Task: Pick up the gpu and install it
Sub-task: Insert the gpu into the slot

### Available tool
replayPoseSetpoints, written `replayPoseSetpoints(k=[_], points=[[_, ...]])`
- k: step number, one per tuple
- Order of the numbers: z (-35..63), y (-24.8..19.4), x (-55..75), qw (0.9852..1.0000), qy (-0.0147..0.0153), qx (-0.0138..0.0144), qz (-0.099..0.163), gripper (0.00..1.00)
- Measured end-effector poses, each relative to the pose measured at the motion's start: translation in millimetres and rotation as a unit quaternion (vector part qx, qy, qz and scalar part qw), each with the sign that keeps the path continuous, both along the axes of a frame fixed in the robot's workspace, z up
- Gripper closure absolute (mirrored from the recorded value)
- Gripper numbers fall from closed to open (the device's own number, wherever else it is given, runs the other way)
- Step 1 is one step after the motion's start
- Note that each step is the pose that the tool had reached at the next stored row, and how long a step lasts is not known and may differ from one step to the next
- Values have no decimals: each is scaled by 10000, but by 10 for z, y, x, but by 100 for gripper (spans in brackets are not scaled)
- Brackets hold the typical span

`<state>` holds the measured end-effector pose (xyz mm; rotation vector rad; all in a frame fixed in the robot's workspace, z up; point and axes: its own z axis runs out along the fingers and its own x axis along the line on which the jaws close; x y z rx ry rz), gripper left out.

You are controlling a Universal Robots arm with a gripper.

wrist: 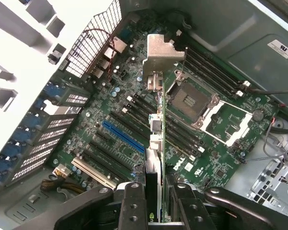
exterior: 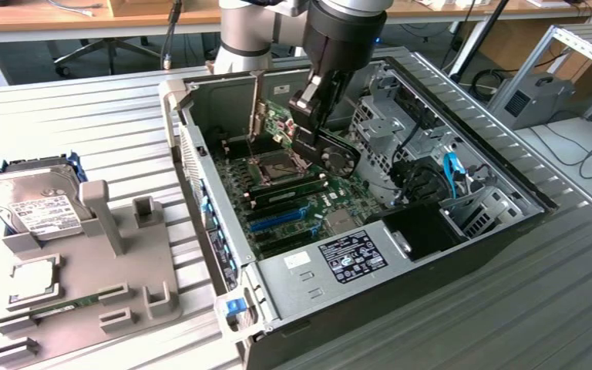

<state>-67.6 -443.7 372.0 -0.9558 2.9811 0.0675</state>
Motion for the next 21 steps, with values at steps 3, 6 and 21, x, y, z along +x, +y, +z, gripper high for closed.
replayPoseSetpoints(k=[3,6,21], points=[[0,0,0,10000,0,0,28,74],[0,0,0,10000,0,0,53,74],[-1,0,0,9998,0,0,184,74]])
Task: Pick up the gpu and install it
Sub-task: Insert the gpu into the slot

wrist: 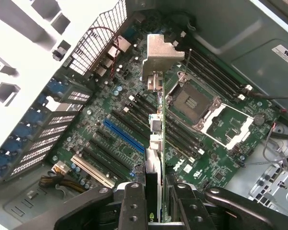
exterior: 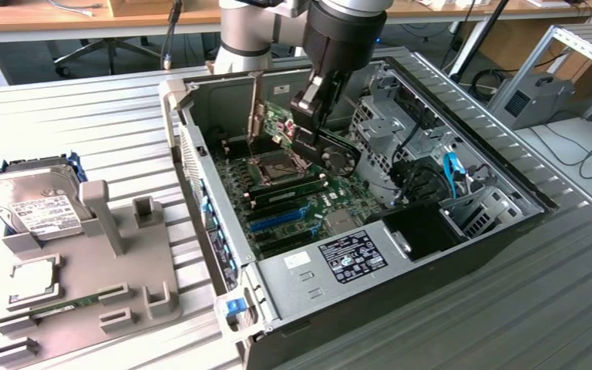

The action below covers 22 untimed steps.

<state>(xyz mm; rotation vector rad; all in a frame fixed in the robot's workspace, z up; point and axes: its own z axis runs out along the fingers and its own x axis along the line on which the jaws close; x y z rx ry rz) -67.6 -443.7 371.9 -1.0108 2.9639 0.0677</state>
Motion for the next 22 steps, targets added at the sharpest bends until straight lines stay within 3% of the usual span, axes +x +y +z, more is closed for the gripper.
replayPoseSetpoints(k=[22], points=[[-2,0,3,9997,0,0,254,74]])
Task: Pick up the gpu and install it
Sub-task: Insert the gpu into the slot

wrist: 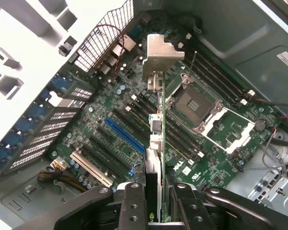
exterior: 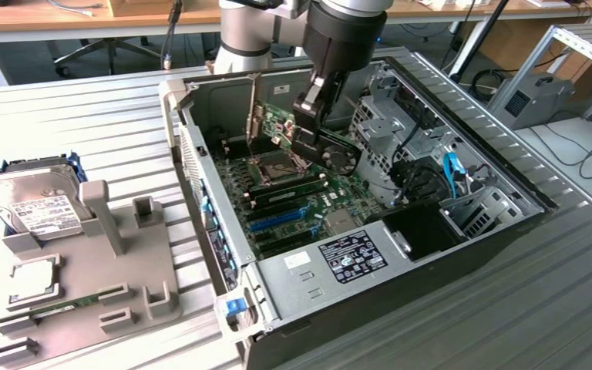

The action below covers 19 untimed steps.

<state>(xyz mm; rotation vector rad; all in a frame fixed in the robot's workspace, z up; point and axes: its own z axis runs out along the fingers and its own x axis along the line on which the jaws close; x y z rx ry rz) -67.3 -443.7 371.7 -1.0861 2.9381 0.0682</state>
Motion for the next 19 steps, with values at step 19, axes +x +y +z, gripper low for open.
replayPoseSetpoints(k=[19], points=[[-3,0,276,9994,5,0,356,74]])
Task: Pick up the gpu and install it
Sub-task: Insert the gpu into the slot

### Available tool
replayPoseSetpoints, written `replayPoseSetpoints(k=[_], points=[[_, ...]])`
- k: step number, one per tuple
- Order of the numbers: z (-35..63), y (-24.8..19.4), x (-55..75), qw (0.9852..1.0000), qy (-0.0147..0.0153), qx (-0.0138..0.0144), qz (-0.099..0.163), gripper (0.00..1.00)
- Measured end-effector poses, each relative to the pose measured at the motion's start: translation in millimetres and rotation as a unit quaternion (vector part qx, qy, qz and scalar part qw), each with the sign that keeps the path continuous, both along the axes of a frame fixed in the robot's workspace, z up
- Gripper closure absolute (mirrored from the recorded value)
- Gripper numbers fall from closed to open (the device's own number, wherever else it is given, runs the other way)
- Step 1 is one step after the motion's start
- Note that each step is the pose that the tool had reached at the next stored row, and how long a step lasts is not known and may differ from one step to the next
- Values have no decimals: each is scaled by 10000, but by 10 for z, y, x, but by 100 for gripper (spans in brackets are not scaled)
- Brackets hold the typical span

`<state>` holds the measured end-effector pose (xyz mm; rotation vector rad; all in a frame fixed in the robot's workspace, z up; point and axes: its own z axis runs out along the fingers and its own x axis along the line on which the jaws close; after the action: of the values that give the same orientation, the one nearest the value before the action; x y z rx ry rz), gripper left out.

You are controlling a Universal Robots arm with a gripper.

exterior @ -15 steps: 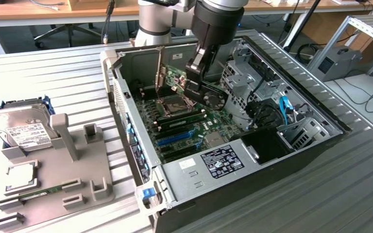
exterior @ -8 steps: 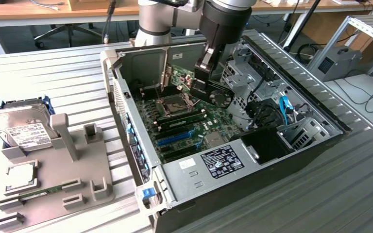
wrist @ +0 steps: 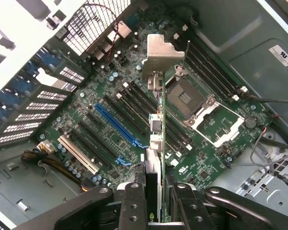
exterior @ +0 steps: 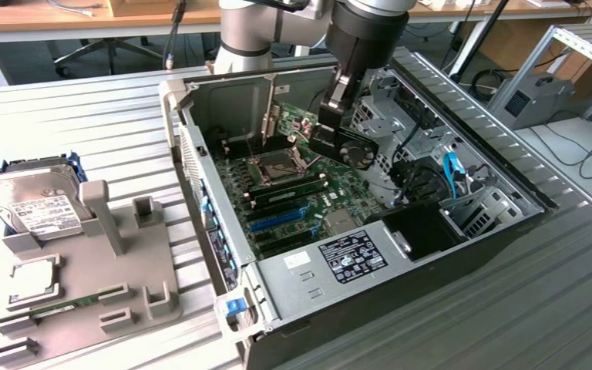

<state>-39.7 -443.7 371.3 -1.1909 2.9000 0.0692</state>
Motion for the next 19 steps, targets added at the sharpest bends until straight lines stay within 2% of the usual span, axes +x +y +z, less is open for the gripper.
replayPoseSetpoints(k=[19], points=[[0,0,22,9996,0,0,288,74]])
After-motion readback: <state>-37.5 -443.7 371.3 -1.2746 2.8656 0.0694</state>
